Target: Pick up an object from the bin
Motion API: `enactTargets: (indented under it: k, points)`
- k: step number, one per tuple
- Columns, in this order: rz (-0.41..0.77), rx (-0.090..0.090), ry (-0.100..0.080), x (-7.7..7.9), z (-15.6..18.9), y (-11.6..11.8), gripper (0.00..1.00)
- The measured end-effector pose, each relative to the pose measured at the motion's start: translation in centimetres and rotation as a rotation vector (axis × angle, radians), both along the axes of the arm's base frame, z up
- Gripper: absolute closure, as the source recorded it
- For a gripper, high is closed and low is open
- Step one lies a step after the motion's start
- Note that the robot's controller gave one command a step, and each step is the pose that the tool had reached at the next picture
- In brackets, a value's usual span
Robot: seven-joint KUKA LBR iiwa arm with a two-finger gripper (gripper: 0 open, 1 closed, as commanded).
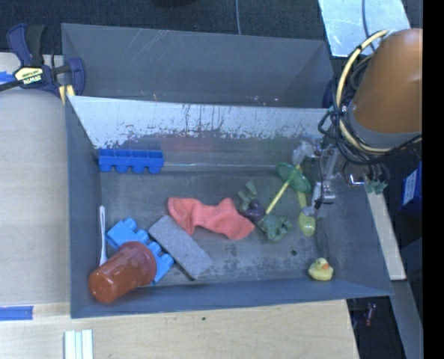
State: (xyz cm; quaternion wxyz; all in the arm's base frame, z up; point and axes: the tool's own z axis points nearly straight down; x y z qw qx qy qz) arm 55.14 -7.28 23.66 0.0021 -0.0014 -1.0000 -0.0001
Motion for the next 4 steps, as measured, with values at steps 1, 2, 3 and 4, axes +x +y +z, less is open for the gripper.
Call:
enactTargets:
  k: [1, 2, 3, 4]
  points:
    - [0.002, -0.001, -0.008, 0.2, 0.4, 0.0, 0.00]
    - [0.081, -0.002, -0.013, 0.2, -4.2, 2.2, 0.00]
    - [0.095, -0.003, -0.017, 0.7, -11.4, 6.7, 0.00]
    - [0.324, -0.004, -0.017, -0.1, -13.6, 8.0, 0.00]
